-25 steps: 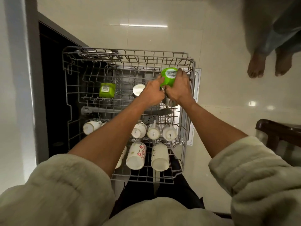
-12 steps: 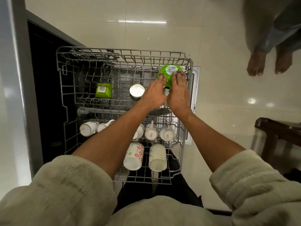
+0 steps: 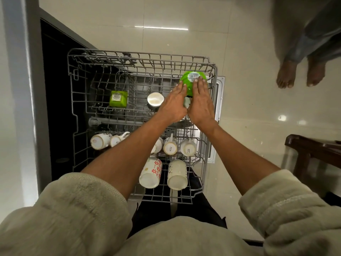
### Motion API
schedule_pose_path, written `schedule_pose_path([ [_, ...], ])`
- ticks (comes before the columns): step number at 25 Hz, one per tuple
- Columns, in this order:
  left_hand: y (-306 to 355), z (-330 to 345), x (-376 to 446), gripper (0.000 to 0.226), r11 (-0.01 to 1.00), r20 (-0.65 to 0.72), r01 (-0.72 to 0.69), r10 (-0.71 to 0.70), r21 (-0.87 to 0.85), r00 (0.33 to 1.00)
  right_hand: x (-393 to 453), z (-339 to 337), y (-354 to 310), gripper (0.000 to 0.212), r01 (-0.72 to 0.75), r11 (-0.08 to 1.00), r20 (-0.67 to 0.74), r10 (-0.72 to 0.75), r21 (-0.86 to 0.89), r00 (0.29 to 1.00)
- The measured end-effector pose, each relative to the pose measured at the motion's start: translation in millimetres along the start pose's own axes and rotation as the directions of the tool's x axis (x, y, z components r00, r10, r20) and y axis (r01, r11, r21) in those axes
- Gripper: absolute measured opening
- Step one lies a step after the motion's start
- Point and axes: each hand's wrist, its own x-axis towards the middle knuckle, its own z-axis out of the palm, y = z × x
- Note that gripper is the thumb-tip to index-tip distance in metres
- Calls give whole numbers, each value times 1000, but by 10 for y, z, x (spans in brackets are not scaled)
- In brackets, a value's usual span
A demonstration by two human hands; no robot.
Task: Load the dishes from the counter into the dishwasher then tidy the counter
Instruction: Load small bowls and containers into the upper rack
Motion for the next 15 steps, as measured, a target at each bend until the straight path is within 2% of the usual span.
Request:
schedule_pose_path([
  [5,-73,-36,-395,87,997,-66,4,2,79,998,-273,-104,-264,77,136,986,33,-134,-97,990],
  [9,-171,-158,-916,85,996,-198,46,-30,79,980,-558,-258,-635,79,270,957,53,-266,-106,962],
  [15,-381,-379,-1771,80,995,-381,94,-81,15,921,-1097,-458,-1300,66,451,888,-38,-456,-89,889],
])
